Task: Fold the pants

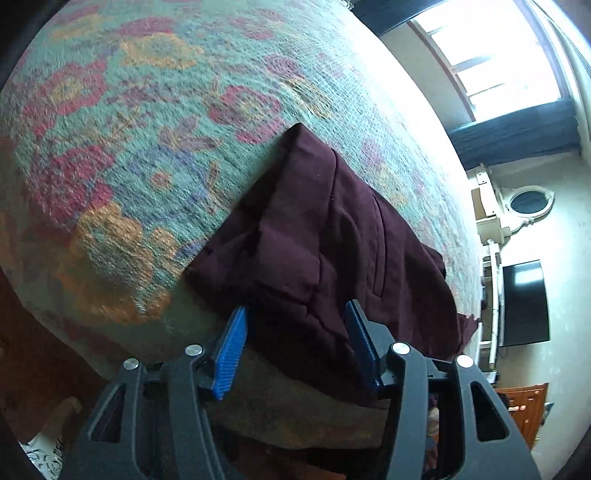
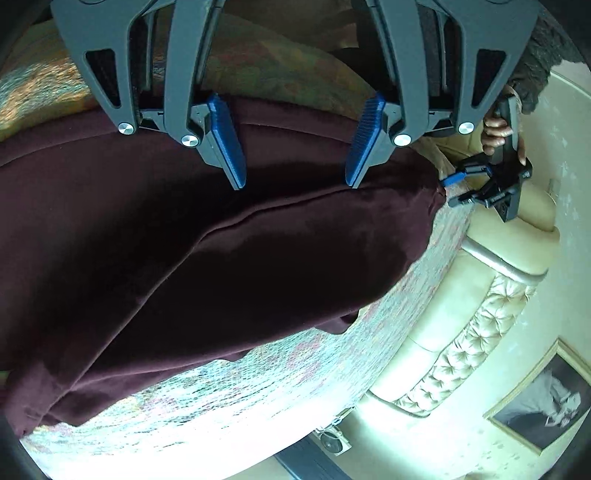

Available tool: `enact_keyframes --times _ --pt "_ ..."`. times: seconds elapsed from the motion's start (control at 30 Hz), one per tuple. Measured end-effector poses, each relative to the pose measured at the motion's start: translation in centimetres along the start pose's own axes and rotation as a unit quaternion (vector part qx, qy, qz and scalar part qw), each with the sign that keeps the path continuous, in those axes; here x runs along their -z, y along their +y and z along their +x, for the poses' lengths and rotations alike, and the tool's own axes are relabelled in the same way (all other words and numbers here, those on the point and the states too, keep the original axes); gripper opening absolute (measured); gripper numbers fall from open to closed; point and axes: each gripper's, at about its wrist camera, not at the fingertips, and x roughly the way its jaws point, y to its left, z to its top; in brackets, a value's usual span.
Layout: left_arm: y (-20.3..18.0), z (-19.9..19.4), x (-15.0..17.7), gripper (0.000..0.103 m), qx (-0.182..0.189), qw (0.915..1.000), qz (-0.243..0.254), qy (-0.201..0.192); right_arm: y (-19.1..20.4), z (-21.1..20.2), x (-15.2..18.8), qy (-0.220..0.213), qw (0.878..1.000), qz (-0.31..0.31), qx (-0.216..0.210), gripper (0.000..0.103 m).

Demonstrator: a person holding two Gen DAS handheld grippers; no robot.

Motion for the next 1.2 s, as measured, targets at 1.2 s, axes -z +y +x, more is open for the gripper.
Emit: enact_keyframes --times 1.2 --pt "-1.4 0.7 1.4 0.053 -0.009 0.9965 -0.083 -0.009 -0.7 0.9 0.2 -0.011 0.996 0.073 -0.05 0.062"
